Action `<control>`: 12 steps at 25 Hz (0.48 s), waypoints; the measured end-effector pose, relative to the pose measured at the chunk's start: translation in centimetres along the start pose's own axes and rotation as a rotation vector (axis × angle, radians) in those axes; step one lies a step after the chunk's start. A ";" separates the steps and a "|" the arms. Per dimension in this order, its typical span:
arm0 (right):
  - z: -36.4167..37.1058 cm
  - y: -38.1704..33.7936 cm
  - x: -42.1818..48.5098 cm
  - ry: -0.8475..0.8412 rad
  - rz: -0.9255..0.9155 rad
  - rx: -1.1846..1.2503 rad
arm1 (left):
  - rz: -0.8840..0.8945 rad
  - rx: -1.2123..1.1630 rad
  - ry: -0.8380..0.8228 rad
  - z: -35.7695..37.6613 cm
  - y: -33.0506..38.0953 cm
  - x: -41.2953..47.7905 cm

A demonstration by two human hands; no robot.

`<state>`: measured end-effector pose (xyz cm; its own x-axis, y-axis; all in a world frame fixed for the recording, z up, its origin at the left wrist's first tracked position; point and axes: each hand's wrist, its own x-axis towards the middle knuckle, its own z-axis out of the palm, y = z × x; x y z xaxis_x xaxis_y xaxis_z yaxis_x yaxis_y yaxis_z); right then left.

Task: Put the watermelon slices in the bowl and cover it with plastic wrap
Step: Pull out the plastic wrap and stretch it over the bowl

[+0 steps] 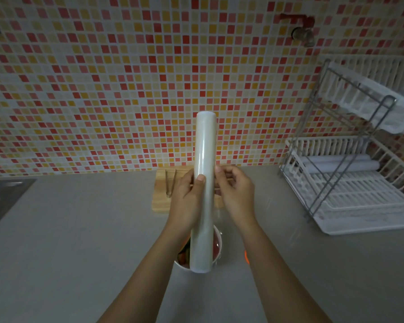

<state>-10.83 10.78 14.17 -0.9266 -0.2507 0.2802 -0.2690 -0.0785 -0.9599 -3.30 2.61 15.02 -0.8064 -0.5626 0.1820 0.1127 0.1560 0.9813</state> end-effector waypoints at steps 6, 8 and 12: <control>-1.1 0.6 -0.3 -0.142 0.196 0.113 | -0.051 -0.157 -0.015 -0.5 0.4 -0.1; -1.3 0.8 -0.9 -0.209 0.141 0.089 | -0.046 -0.169 -0.013 -0.6 0.5 0.0; -1.6 0.5 -0.8 -0.179 0.106 0.041 | -0.046 -0.148 -0.011 -0.8 0.3 0.0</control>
<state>-10.67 12.47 13.41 -0.8870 -0.4265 0.1773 -0.1580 -0.0806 -0.9841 -2.74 1.99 15.40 -0.8191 -0.5571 0.1370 0.1595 0.0082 0.9872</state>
